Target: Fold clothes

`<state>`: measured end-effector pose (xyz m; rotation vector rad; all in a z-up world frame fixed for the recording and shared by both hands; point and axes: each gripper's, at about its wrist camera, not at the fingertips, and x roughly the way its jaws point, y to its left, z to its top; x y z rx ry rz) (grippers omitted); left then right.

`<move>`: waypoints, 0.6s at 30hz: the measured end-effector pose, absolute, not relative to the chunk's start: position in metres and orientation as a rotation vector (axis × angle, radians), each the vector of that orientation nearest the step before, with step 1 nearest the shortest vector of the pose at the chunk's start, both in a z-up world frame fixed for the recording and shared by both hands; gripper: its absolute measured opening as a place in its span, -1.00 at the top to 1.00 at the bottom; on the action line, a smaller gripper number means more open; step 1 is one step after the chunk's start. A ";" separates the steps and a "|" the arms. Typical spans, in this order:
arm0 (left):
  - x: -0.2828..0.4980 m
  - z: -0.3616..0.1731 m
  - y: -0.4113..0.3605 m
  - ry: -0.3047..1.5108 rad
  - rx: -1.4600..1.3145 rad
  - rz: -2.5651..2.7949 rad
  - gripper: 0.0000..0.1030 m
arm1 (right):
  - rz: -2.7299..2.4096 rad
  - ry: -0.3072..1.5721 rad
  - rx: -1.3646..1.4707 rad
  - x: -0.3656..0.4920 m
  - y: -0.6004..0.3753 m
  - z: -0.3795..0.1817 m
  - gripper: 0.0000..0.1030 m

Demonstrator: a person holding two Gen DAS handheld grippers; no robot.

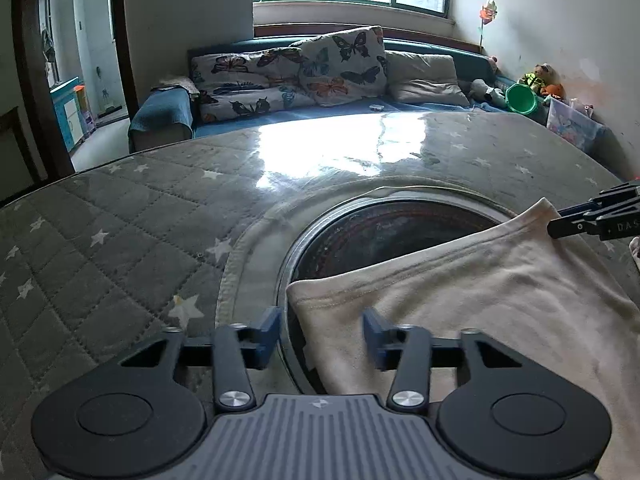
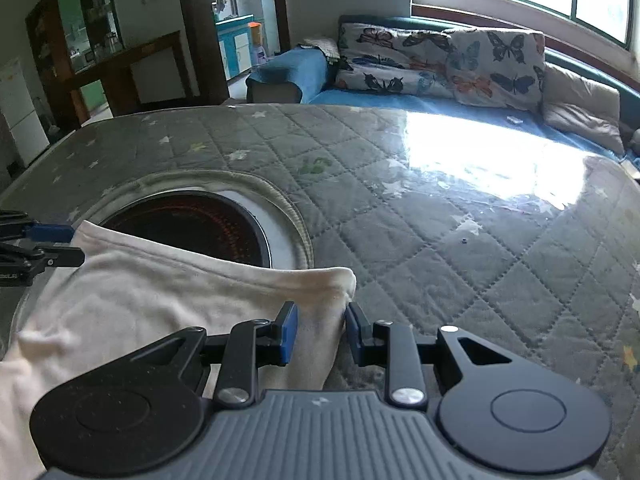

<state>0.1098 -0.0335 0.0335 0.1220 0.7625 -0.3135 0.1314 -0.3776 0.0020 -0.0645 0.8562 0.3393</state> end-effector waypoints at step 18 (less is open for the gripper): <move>0.116 0.033 -0.027 0.749 0.086 -0.377 0.86 | 0.352 0.865 -0.139 0.143 -0.369 0.006 0.77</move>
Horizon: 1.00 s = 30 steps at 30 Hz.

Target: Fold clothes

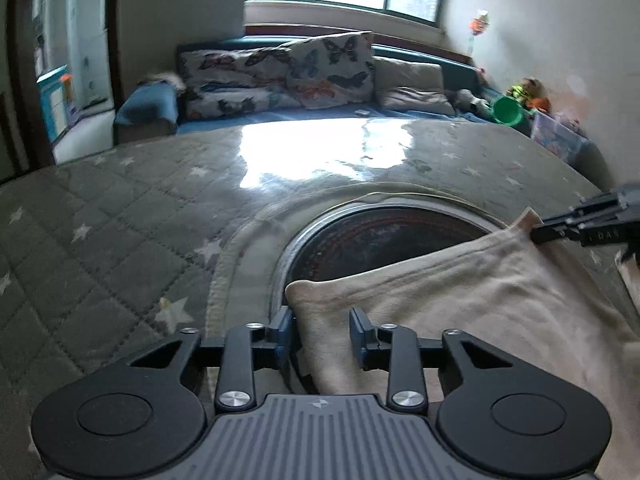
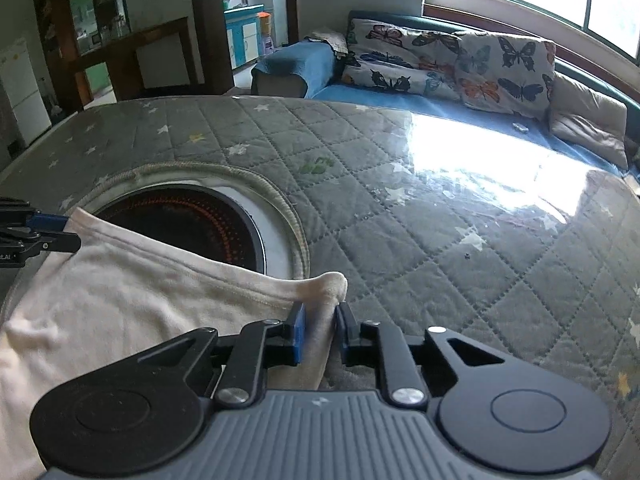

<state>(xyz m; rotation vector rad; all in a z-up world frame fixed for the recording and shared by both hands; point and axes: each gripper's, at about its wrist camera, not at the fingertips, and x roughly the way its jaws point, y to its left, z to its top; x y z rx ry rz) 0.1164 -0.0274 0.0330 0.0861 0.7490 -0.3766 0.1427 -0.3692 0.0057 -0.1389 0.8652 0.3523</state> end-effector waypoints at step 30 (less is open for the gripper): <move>0.111 0.083 0.048 0.612 0.063 -0.164 0.52 | 0.494 0.685 -0.299 0.109 -0.299 0.054 0.57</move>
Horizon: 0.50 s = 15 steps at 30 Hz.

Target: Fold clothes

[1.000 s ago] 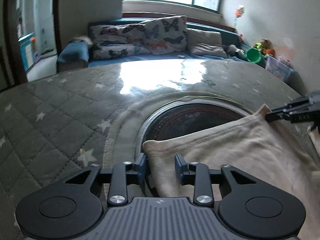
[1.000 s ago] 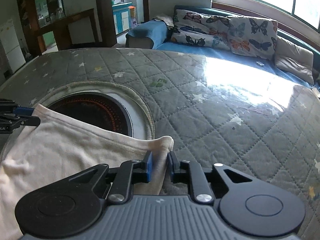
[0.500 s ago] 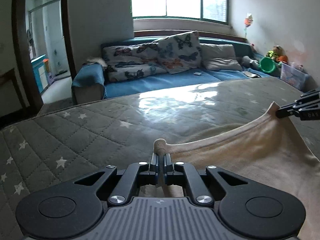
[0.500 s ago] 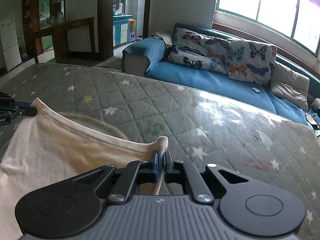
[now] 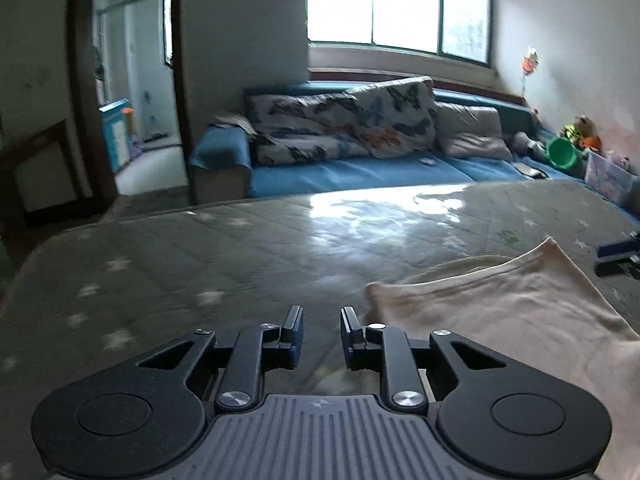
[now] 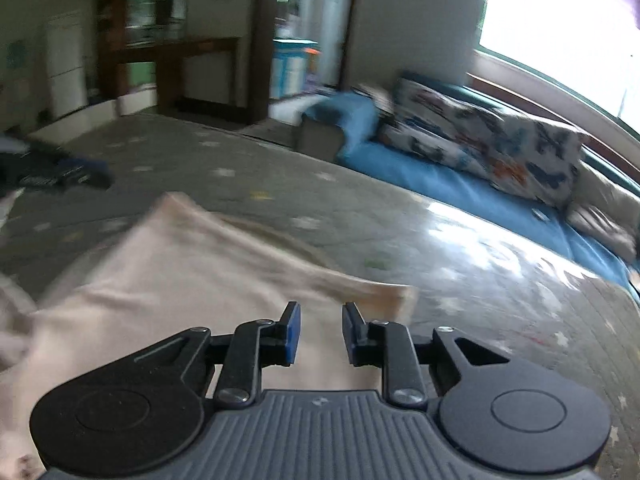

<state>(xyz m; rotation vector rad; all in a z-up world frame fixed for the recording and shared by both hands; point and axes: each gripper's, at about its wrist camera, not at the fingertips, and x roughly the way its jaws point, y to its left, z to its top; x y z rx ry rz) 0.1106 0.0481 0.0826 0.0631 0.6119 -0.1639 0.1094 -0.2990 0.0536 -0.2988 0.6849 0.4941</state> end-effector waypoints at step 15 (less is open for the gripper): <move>-0.092 0.079 0.111 0.629 0.034 0.050 0.32 | 0.923 0.622 -0.498 -0.063 -0.180 0.049 0.33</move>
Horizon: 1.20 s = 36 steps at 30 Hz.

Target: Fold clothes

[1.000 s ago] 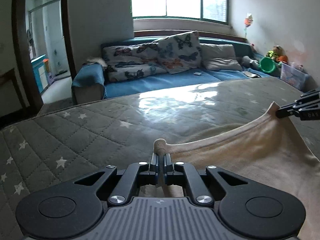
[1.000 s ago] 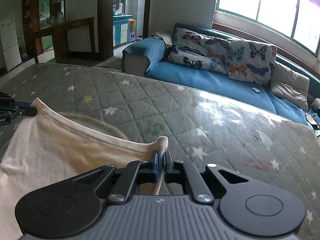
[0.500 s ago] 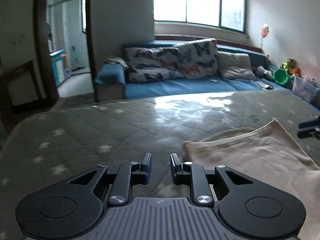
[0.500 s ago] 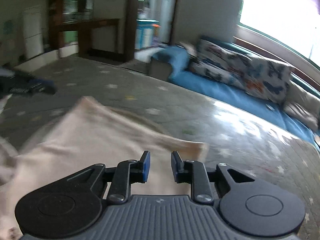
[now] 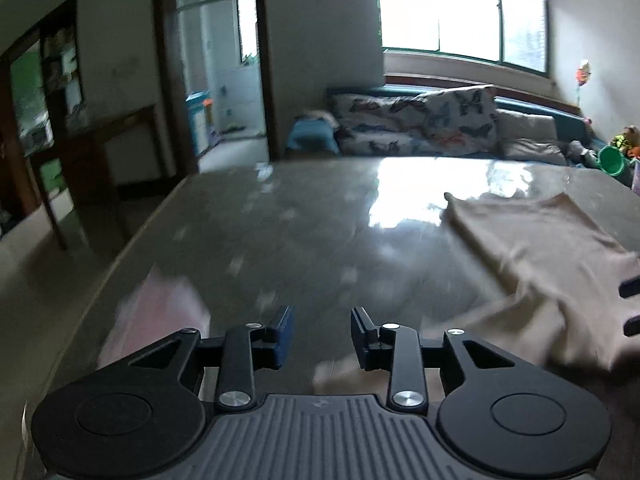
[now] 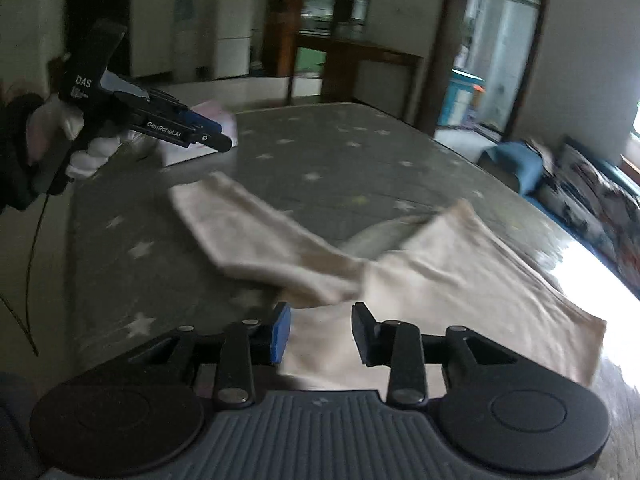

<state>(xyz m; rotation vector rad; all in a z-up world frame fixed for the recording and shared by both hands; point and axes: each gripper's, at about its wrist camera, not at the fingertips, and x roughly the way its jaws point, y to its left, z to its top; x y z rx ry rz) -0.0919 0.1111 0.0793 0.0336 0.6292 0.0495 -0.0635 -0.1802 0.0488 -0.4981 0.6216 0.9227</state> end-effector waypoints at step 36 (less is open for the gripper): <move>-0.070 0.061 0.118 0.598 0.152 0.137 0.84 | 0.961 0.671 -0.565 -0.074 -0.165 0.016 0.77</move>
